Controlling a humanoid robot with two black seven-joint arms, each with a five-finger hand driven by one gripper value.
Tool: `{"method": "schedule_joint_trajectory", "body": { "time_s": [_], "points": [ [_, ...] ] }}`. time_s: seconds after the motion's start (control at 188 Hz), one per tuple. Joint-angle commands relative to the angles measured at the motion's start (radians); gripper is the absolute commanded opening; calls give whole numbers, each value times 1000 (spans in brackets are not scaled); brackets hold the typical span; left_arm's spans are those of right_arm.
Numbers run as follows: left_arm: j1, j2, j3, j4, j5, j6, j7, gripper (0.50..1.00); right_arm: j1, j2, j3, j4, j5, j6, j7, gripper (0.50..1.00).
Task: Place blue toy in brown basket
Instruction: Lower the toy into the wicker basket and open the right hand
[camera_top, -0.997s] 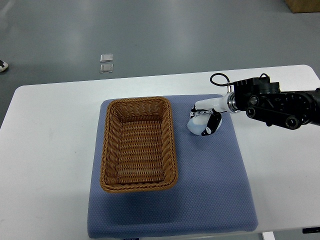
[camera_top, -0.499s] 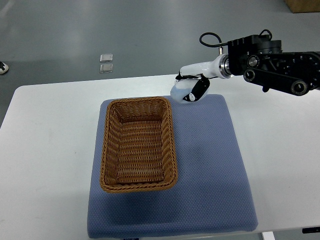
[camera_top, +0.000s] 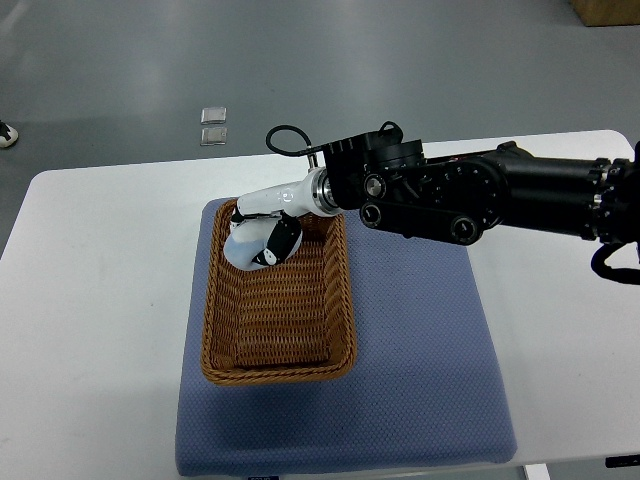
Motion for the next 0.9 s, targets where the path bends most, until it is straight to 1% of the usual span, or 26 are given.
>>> {"method": "schedule_joint_trajectory", "body": {
  "time_s": [0.0,0.276,0.318,0.329,0.34,0.345,0.35,0.355,0.361,0.366,0.371,0.377,0.382,0.387,0.393,0.398,0.403,0.408,0.44,0.488,0.504,0.509,0.52,0.562,0.711,0.897],
  "points": [
    [0,0,0,0,1,0,0,1000,-31,9,-10,-19,-3,-22,6,500],
    [0,0,2,0,1,0,0,1000,-100,9,-10,-59,-13,-67,9,500],
    [0,0,2,0,-1,0,0,1000,-109,9,-10,-60,-13,-72,22,500],
    [0,0,2,0,-1,0,0,1000,-114,9,-9,-59,-13,-72,32,525],
    [0,0,2,0,-1,0,0,1000,-114,9,-9,-59,-13,-72,32,525],
    [0,0,2,0,0,0,0,1000,-115,9,-9,-60,-13,-72,35,547],
    [0,0,2,0,1,0,0,1000,-115,9,-9,-60,-13,-72,35,547],
    [0,0,2,0,1,0,0,1000,-117,9,-9,-60,-13,-72,39,574],
    [0,0,2,0,1,0,0,1000,-117,9,-9,-60,-13,-72,39,574],
    [0,0,2,0,-1,0,0,1000,-118,9,-9,-60,-13,-72,42,604],
    [0,0,2,0,-1,0,0,1000,-118,9,-9,-60,-13,-72,42,605],
    [0,0,2,0,0,0,0,1000,-120,9,-9,-60,-13,-72,45,635],
    [0,0,2,0,1,0,0,1000,-120,9,-9,-60,-13,-72,45,635],
    [0,0,2,0,-1,0,0,1000,-121,9,-9,-60,-13,-72,47,662],
    [0,0,2,0,-1,0,0,1000,-121,9,-9,-60,-13,-72,47,662],
    [0,0,2,0,0,0,0,1000,-123,9,-9,-60,-13,-72,48,686],
    [0,0,2,0,1,0,0,1000,-123,9,-9,-60,-13,-72,48,686],
    [0,0,2,0,-1,0,0,1000,-124,9,-9,-60,-13,-72,50,711],
    [0,0,2,0,-1,0,0,1000,-127,9,-9,-60,-13,-72,52,752],
    [0,0,2,2,-1,0,0,1000,-132,9,-9,-60,-13,-72,55,776],
    [0,0,2,2,-1,0,0,1000,-134,9,-9,-60,-11,-72,55,811],
    [0,0,2,2,-1,0,0,1000,-134,9,-9,-60,-11,-72,55,811],
    [0,0,2,2,-1,0,0,1000,-134,9,-9,-60,-11,-72,55,852],
    [0,0,2,2,-1,0,0,1000,-134,9,-6,-60,-10,-72,55,907],
    [0,0,2,2,-1,0,0,1000,-120,9,19,-59,7,-70,56,913],
    [0,0,3,2,0,3,0,1000,-92,-1,221,-57,50,-46,61,913]
  ]
}}
